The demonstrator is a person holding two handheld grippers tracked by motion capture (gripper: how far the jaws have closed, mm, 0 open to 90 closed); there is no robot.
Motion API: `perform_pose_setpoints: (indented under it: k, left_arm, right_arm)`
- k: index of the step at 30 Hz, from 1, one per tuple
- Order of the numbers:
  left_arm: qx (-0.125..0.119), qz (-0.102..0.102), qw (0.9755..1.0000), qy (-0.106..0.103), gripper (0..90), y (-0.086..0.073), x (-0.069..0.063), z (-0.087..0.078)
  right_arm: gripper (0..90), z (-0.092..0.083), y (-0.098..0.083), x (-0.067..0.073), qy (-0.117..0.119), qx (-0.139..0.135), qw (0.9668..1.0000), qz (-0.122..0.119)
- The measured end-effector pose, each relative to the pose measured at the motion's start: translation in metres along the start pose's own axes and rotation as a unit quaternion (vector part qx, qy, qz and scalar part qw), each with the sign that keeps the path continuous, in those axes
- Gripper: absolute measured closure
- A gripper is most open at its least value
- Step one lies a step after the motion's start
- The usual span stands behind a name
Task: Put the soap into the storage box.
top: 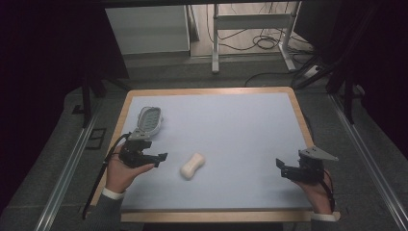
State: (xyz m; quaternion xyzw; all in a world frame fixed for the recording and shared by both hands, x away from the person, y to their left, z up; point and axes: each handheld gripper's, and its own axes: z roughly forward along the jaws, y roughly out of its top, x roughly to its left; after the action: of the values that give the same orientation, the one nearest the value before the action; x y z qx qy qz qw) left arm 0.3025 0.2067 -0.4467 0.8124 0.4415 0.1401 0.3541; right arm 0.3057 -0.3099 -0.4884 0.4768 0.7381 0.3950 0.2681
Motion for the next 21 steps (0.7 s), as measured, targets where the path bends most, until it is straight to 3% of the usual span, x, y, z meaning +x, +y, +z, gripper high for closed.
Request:
perform_pose_setpoints:
  k: [7,21]
  left_arm:
    - [0.018,0.005,0.9998,0.0,22.1,0.011,-0.006,0.004]
    - [0.053,0.028,0.9982,-0.002,22.1,0.028,-0.023,0.019]
  right_arm:
    - [7.4,-0.003,0.0,-0.003,-0.004,-0.004,0.9999,0.01]
    - [7.3,0.001,0.001,-0.003,-0.004,0.005,1.0,0.003]
